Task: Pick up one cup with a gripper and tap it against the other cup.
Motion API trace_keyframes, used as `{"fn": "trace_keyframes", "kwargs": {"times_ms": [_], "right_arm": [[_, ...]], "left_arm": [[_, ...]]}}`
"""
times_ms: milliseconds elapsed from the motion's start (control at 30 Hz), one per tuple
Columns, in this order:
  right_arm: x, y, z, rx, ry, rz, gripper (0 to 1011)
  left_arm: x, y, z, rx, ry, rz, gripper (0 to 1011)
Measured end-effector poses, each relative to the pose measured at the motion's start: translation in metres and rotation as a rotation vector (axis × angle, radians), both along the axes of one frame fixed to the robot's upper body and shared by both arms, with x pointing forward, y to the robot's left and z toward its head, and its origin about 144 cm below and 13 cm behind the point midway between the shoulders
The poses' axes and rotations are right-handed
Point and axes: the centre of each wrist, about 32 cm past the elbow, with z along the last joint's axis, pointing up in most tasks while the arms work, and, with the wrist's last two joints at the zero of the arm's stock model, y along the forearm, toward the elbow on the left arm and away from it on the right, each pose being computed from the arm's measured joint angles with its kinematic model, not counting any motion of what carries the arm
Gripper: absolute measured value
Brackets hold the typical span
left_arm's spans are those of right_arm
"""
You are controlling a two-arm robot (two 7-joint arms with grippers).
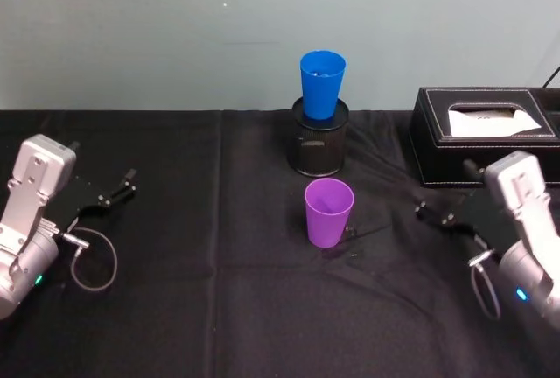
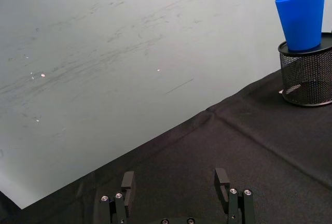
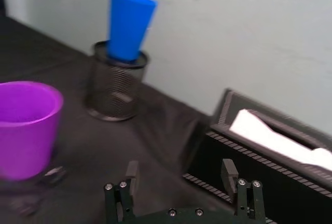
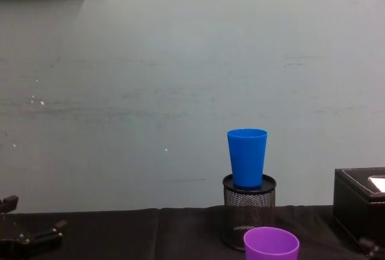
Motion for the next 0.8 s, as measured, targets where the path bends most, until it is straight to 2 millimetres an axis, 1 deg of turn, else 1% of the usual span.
{"fn": "trace_keyframes", "kwargs": {"times_ms": [167, 267, 367, 500, 600, 800], "right_arm": [[-0.012, 0.013, -0.008, 0.033, 0.044, 0.079, 1003], [-0.019, 0.028, -0.012, 0.11, 0.07, 0.162, 1002], [-0.021, 0.037, -0.015, 0.158, 0.084, 0.207, 1003], [-0.017, 0.053, -0.021, 0.226, 0.108, 0.267, 1003], [-0.011, 0.061, -0.024, 0.247, 0.116, 0.284, 1003], [0.001, 0.071, -0.03, 0.276, 0.118, 0.287, 1003]], "left_arm": [[0.0, 0.0, 0.0, 0.0, 0.0, 0.0, 1000], [0.0, 0.0, 0.0, 0.0, 0.0, 0.0, 1000], [0.0, 0.0, 0.0, 0.0, 0.0, 0.0, 1000], [0.0, 0.0, 0.0, 0.0, 0.0, 0.0, 1000], [0.0, 0.0, 0.0, 0.0, 0.0, 0.0, 1000], [0.0, 0.0, 0.0, 0.0, 0.0, 0.0, 1000]]}}
